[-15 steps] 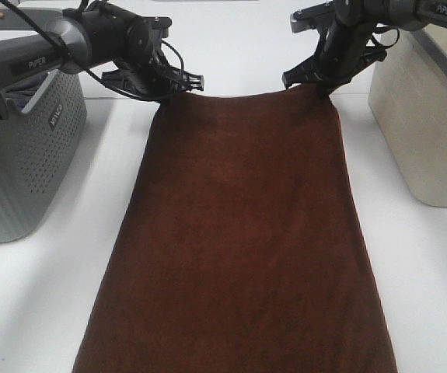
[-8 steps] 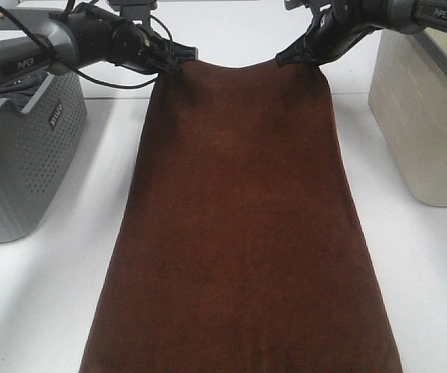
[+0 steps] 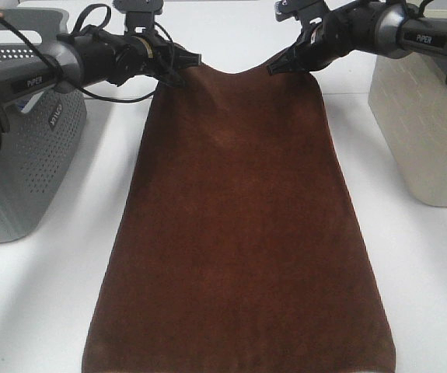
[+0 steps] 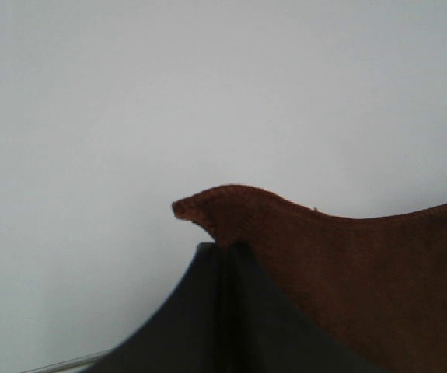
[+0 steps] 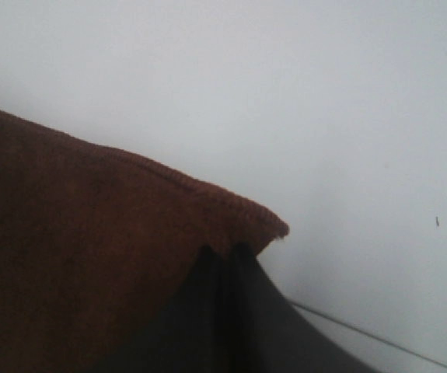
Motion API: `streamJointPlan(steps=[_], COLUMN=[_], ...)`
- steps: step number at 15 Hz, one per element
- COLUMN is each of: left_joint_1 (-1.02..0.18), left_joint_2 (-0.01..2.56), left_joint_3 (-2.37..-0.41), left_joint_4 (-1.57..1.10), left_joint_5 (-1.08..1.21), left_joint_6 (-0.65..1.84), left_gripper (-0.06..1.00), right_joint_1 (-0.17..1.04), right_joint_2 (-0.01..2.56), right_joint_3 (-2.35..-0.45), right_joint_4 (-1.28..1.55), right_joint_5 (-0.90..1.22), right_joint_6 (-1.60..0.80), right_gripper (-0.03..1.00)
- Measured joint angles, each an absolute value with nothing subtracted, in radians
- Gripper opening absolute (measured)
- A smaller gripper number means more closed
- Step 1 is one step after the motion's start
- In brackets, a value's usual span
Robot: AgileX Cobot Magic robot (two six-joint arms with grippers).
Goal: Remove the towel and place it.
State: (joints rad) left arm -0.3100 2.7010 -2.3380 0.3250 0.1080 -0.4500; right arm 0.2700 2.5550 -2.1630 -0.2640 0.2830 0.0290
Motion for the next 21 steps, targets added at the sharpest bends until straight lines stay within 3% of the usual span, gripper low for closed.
streamJointPlan(steps=[2, 5, 8, 14, 21], left_joint_1=[-0.31, -0.31, -0.31, -0.31, -0.321], left_joint_2=[2.712, 2.713, 2.713, 2.605, 2.328], left_joint_3=[-2.338, -2.338, -2.338, -2.338, -2.339], left_joint_4=[0.342, 0.352, 0.354, 0.282, 0.155], left_joint_5=[0.099, 0.078, 0.063, 0.228, 0.794], left_joint_6=[-0.45, -0.45, -0.449, -0.449, -0.297], left_gripper=[0.14, 0.41, 0.65, 0.68, 0.68], right_joint_1=[0.27, 0.27, 0.27, 0.27, 0.27], right_joint_2=[2.561, 2.562, 2.561, 2.473, 2.165], right_joint_3=[-2.163, -2.163, -2.163, -2.163, -2.163], right_joint_4=[-0.268, -0.269, -0.268, -0.119, 0.0], right_joint_5=[0.253, 0.234, 0.244, 0.5, 0.93], right_joint_6=[0.029, 0.029, 0.029, 0.029, 0.029], right_gripper=[0.15, 0.42, 0.55, 0.57, 0.57])
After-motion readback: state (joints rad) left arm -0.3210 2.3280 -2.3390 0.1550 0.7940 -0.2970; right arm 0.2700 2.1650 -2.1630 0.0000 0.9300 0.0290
